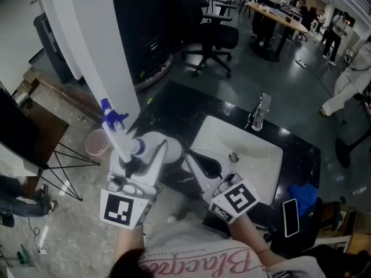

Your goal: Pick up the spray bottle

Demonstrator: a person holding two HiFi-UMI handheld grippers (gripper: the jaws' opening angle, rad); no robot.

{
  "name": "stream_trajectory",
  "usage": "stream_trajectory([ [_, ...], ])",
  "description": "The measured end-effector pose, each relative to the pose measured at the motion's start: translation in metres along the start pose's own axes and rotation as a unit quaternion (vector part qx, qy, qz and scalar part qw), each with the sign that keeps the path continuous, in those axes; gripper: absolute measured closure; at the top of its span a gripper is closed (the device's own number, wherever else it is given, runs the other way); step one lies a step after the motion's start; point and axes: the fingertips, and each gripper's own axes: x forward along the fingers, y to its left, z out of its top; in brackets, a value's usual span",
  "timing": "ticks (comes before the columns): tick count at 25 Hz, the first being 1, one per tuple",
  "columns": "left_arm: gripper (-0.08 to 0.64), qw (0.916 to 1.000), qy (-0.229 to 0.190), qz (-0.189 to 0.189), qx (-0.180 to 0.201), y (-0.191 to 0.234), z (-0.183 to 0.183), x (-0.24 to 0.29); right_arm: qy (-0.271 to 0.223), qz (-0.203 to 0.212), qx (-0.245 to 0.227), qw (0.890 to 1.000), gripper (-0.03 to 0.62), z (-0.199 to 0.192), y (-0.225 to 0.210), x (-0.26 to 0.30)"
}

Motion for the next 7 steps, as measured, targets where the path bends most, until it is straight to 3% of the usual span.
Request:
stream_trajectory([
  [7, 0.336, 0.9999, -0.009, -0.007, 0.0, -0.0007, 0.0038, -0.004, 0.001, 0.002, -0.005, 1.0, 0.592, -0.0013, 0.0037, -0.0016],
])
